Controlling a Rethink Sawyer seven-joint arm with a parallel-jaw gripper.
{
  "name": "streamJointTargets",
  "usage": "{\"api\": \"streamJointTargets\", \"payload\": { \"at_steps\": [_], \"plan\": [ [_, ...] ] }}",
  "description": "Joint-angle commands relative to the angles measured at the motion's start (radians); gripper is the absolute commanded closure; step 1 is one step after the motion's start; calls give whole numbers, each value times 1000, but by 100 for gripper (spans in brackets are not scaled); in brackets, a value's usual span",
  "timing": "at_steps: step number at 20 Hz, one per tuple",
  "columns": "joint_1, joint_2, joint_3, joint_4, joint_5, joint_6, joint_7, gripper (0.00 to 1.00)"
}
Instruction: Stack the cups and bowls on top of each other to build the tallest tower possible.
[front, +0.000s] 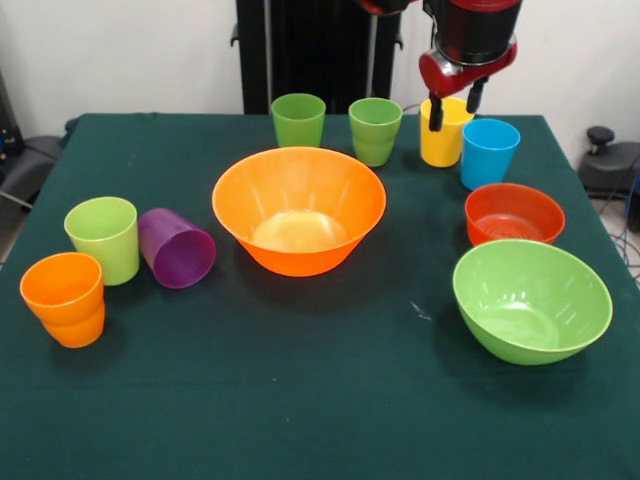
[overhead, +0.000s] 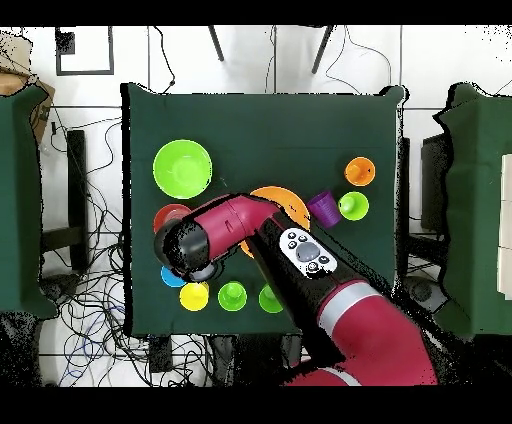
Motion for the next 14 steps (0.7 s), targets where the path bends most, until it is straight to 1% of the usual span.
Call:
{"api": "streamJointTargets", "payload": {
  "at_steps": [1, 8, 14],
  "plan": [
    [24, 13, -44, 41, -80, -73, -11, 0],
    [56, 50, -76, 23, -116, -115, 24, 0],
    [70, 74, -96, 5, -127, -134, 30, 0]
  ]
}}
